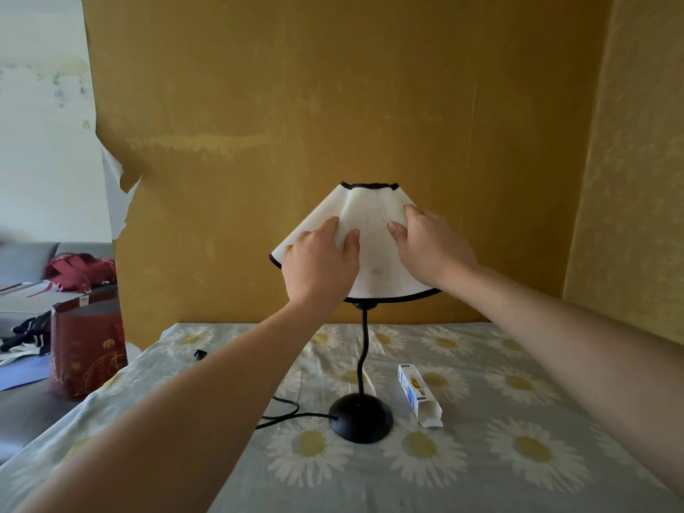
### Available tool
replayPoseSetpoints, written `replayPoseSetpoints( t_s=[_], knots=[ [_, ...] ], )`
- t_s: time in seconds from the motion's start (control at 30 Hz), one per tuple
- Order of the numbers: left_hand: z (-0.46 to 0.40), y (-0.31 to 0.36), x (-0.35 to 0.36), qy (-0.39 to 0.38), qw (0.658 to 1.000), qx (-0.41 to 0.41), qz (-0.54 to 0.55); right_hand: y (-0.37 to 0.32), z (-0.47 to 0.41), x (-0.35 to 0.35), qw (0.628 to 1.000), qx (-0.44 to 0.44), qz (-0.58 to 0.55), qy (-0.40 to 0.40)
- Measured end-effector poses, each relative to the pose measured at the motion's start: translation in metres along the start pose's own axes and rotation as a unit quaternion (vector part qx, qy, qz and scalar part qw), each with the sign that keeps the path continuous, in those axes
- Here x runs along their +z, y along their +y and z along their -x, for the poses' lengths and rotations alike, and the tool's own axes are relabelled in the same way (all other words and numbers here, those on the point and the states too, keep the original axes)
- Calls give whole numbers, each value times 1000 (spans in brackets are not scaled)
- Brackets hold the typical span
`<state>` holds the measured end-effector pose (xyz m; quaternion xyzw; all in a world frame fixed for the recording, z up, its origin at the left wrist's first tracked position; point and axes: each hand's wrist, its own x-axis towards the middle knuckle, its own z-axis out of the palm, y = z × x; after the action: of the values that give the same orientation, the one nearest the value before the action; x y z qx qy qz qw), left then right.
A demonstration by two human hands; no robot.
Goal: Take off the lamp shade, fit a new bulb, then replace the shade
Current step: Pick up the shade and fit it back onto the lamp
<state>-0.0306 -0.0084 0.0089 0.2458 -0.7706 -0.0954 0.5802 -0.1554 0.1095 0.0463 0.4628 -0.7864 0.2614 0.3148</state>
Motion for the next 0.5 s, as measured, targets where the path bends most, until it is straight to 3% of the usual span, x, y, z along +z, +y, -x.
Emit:
replayPoseSetpoints(
  t_s=[0.5],
  knots=[
    [-10,10,-6,-47,995,-76,35,0,-14,-9,997,11,-13,-70]
  ],
)
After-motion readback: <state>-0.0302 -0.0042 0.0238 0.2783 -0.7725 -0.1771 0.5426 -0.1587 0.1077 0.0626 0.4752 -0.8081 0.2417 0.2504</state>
